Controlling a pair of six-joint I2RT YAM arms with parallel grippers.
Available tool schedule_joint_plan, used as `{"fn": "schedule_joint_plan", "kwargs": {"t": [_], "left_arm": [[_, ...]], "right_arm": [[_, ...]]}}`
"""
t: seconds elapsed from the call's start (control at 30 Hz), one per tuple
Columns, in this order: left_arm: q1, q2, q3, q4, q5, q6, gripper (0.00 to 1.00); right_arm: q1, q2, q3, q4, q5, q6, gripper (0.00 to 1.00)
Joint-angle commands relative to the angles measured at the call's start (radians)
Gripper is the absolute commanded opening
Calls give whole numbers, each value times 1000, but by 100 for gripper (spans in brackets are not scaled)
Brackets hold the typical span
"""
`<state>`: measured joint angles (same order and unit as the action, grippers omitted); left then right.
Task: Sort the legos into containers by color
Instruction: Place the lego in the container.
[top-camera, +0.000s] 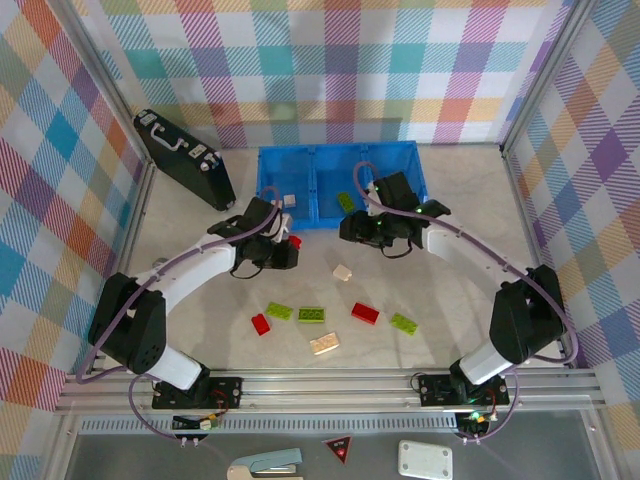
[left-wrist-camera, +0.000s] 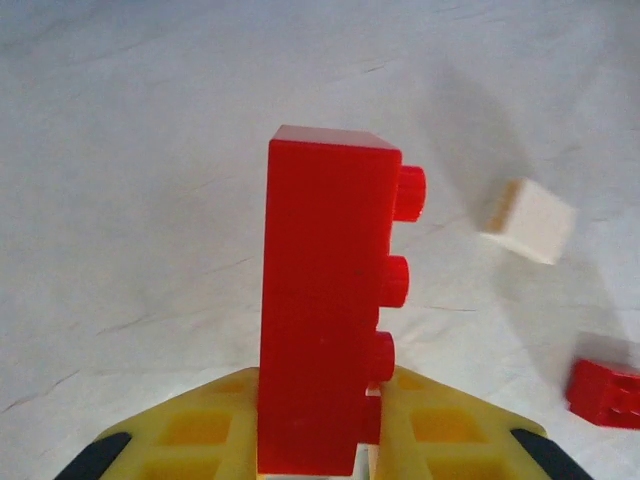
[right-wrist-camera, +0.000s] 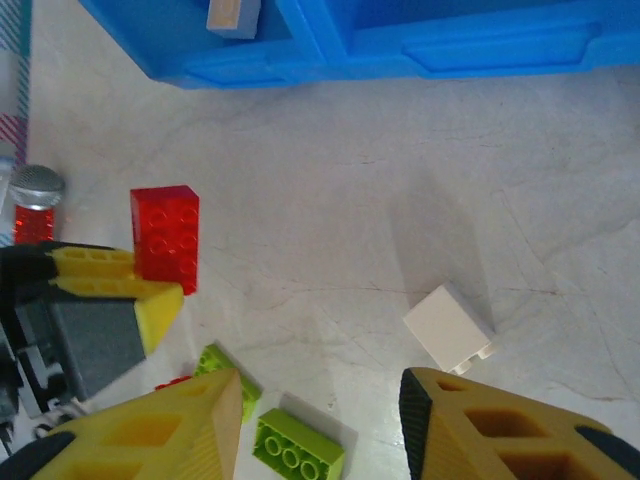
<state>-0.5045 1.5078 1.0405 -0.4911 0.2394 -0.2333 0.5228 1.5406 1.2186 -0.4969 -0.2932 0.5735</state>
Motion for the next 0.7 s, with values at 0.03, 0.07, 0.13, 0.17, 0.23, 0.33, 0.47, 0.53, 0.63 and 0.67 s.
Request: {"fn": "schedule_joint_plan", "kwargs": {"t": [0.03, 0.07, 0.13, 0.17, 0.23, 0.33, 0.47, 0.53, 0.63, 0.67], "left_arm": [[-39, -8, 55, 78, 145, 91, 24], [-44, -5, 60, 86, 164, 98, 24], [-57, 3, 71, 108, 200, 109, 24], [-61, 5, 74, 119, 219, 113, 24], [-70, 9, 82, 139, 255, 120, 23], [-86, 9, 91, 157, 281, 127, 22], [-101, 6, 101, 177, 307, 130, 23], [-108, 8, 108, 178, 315, 133, 23], [-117, 9, 113, 178, 313, 135, 23], [-119, 10, 116, 179, 309, 137, 23]], "right_arm": [[-30, -48, -32, 83, -136, 87, 54], [-34, -47, -33, 92, -149, 94, 55], [-38, -43, -32, 101, -177, 101, 59], [-40, -41, -31, 102, -184, 102, 59], [-40, -37, -33, 108, -194, 107, 60], [-41, -28, -30, 113, -222, 113, 61], [-43, -8, -21, 121, -280, 124, 61], [-43, 3, -18, 128, -306, 126, 60], [-43, 12, -16, 134, -328, 129, 57], [-43, 14, -14, 132, -331, 129, 56]]}}
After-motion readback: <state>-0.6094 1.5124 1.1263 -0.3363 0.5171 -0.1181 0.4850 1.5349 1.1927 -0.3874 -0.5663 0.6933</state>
